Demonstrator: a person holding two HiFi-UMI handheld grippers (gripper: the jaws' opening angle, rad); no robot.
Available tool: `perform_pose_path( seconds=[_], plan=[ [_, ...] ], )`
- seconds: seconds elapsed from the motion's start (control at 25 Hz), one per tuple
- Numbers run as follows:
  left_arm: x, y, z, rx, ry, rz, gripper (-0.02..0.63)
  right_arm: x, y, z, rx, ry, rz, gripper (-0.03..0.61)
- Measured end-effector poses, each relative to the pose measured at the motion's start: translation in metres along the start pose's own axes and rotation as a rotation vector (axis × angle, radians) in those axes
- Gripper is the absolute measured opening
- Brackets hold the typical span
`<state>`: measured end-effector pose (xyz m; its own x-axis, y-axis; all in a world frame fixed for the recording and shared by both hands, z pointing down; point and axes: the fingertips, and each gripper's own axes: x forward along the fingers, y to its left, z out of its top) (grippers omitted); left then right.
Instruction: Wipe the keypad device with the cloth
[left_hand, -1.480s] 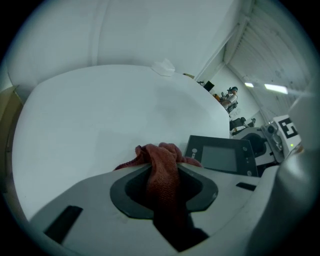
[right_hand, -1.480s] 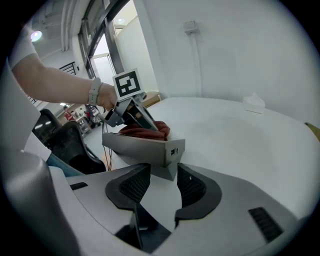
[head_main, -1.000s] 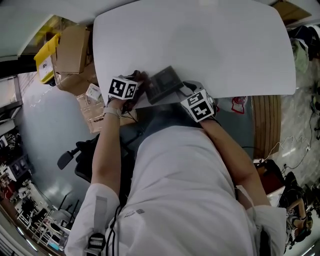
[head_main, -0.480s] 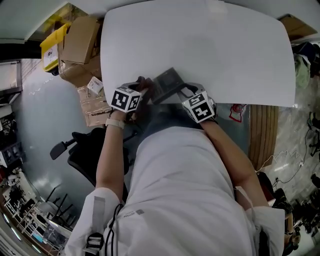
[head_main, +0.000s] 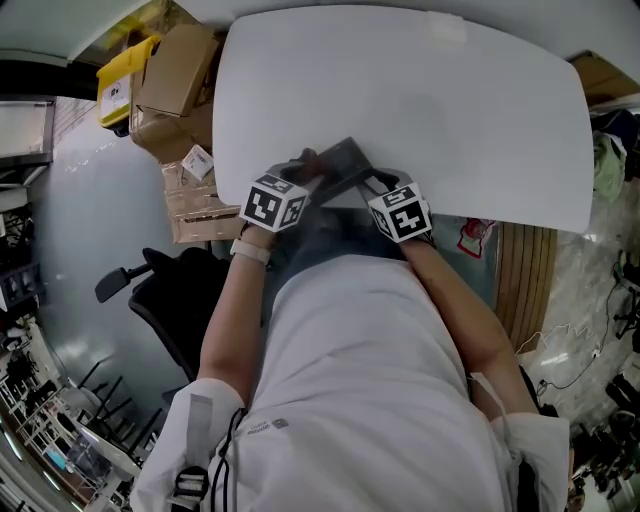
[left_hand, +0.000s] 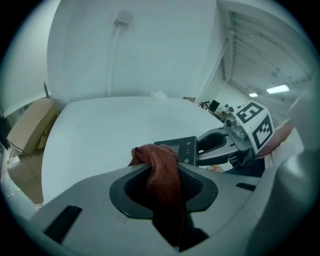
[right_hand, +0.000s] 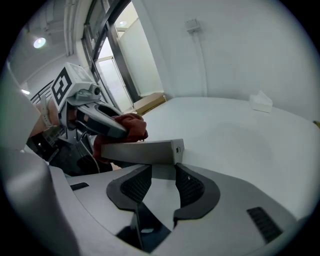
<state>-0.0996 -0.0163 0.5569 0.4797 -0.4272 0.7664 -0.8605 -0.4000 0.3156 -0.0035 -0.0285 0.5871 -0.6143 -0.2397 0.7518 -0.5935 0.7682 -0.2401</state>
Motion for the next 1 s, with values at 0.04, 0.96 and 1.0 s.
perform_pose_path(
  seconds=[0.04,0.96,1.0],
  plan=[
    [0.002,-0.002,0.002,0.018,0.002,0.013,0.109,0.000,0.000,0.001,0.000,0.000,0.001,0.156],
    [-0.082,-0.038,0.059,-0.136,-0.496,-0.004,0.109,-0.051,-0.015,0.014,0.136,-0.213,0.049,0.156],
    [-0.094,-0.038,0.057,-0.131,-0.529,0.006,0.109,-0.059,-0.015,0.022,0.147,-0.261,0.054,0.156]
  ],
)
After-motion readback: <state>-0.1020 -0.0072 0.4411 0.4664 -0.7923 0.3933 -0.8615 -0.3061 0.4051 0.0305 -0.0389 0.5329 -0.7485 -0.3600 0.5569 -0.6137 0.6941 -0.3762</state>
